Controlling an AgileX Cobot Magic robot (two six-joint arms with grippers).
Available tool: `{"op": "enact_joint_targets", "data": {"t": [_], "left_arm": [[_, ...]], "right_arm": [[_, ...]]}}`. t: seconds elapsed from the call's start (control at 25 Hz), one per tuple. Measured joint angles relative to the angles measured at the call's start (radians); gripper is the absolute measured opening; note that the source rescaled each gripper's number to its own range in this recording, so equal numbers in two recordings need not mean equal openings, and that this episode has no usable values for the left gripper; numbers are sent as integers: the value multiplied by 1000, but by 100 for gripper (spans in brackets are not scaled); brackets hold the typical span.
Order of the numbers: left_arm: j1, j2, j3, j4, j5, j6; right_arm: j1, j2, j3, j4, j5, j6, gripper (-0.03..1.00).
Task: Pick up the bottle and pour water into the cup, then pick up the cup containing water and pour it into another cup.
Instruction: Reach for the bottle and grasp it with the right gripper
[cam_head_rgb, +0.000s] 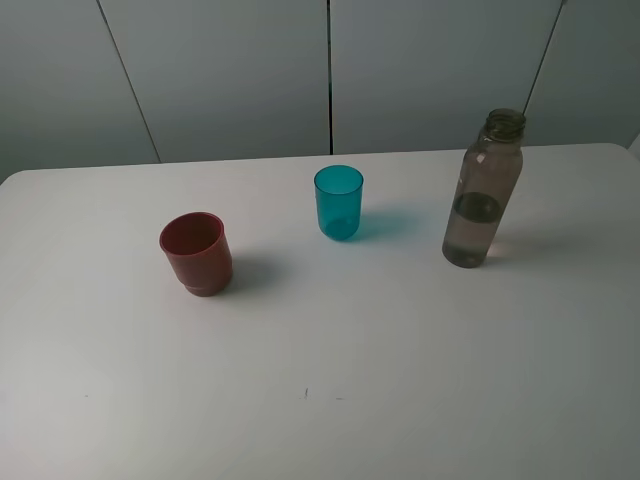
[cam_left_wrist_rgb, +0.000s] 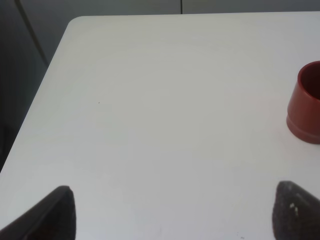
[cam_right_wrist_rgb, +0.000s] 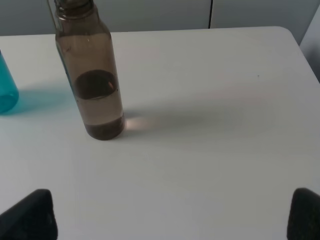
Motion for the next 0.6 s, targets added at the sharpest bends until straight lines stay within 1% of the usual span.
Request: {"op": "enact_joint_targets", "data": {"t": [0.6], "left_arm": [[0,0,0,0,0,0]], "right_arm": [[0,0,0,0,0,0,100]]}}
